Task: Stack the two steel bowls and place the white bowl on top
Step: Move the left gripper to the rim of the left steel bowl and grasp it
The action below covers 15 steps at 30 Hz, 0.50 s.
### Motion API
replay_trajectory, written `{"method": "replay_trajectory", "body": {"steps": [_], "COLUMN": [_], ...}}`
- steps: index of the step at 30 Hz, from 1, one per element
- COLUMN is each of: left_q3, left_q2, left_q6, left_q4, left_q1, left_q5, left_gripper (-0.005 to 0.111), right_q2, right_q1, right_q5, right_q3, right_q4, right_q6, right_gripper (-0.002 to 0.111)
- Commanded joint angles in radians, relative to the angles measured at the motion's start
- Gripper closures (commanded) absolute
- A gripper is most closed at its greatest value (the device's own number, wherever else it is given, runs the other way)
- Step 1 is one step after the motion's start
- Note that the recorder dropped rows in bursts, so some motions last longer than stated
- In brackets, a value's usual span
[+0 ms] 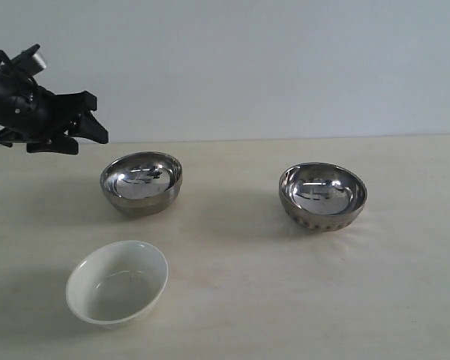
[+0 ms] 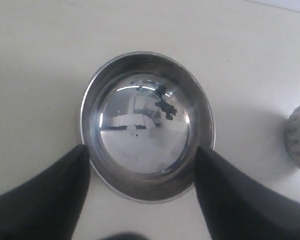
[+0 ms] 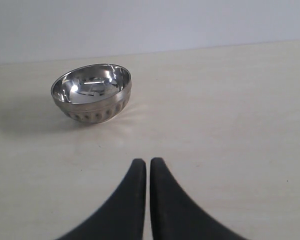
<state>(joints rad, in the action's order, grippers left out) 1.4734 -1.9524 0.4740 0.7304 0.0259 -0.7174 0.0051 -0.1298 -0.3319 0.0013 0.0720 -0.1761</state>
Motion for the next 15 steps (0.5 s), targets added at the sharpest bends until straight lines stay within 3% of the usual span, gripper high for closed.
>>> {"method": "replay_trajectory", "body": {"steps": [1, 6, 15], "left_q3": [0.045, 0.096, 0.144], "left_q2": [-0.070, -0.166, -0.241], "left_q6": [-0.011, -0.034, -0.128], "left_q4": [-0.022, -0.037, -0.192], "left_q1": [0.033, 0.045, 0.045], "left_q5": [0.034, 0.037, 0.045], "left_gripper": [0.049, 0.049, 0.049], "right_q2": [-0.005, -0.005, -0.005], "right_q1": [-0.003, -0.003, -0.003], "right_q5": [0.007, 0.007, 0.007], "right_q3": [-0.001, -0.001, -0.001], "right_q4": [0.008, 0.008, 0.008], "right_q6": [0.001, 0.001, 0.001], "right_gripper": [0.108, 0.108, 0.108]}}
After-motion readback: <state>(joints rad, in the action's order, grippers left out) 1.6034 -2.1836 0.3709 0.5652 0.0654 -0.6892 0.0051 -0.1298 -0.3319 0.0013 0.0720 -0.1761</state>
